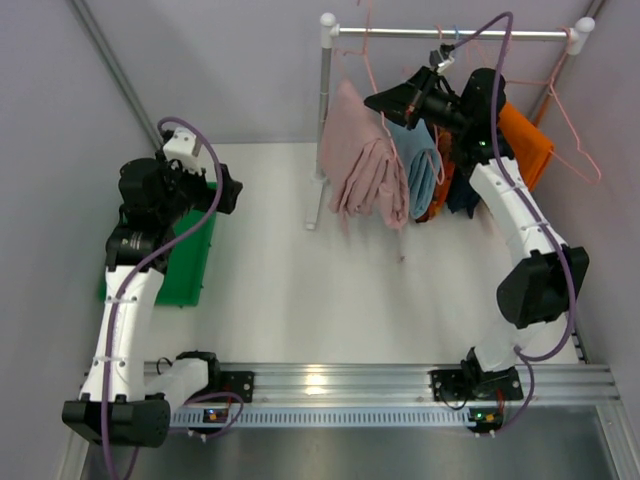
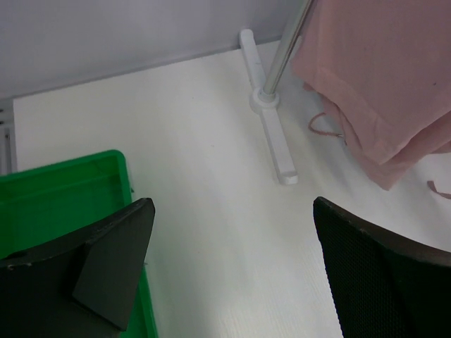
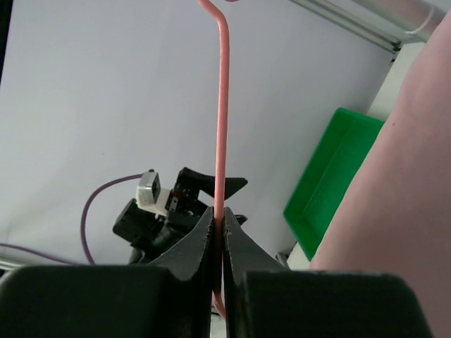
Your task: Remove the trousers from the hanger
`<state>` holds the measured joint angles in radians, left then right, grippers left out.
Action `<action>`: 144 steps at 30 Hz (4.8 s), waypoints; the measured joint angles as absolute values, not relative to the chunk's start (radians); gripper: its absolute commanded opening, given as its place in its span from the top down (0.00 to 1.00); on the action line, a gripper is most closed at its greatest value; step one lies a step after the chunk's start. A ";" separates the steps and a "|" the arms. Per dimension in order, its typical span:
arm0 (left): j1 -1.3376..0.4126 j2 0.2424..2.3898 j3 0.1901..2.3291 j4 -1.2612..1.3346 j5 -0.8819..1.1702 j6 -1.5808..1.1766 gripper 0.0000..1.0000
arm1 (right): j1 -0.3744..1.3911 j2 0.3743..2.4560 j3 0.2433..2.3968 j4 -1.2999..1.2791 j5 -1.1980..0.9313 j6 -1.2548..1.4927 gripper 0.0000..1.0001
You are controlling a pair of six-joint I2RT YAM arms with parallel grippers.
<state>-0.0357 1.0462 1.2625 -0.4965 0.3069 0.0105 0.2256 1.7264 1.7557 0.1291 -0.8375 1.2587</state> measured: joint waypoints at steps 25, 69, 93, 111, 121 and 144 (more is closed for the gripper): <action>-0.780 1.196 1.279 -0.141 0.177 0.128 0.01 | 0.273 1.339 1.433 0.081 -0.664 1.260 1.00; -0.918 1.406 1.424 -0.004 -0.049 0.131 1.00 | 0.337 1.238 1.355 0.083 -0.637 1.276 1.00; -0.913 1.269 1.664 -0.165 -0.233 0.287 1.00 | 0.278 1.226 1.224 0.059 -0.598 1.102 1.00; -0.813 1.319 2.038 0.104 -0.425 0.489 1.00 | 0.330 1.226 1.169 -0.129 -0.525 0.838 1.00; -0.423 1.045 1.699 0.192 -0.513 0.604 1.00 | 0.334 1.165 1.153 -0.171 -0.529 0.748 1.00; -0.023 0.540 0.682 0.337 -0.689 0.894 1.00 | 0.339 1.119 1.151 -0.229 -0.572 0.653 1.00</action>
<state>-0.0227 0.5404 0.6815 0.3370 -0.6891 0.8940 0.3393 1.1187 1.1515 -0.2291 -0.5724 0.6533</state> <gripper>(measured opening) 0.037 0.019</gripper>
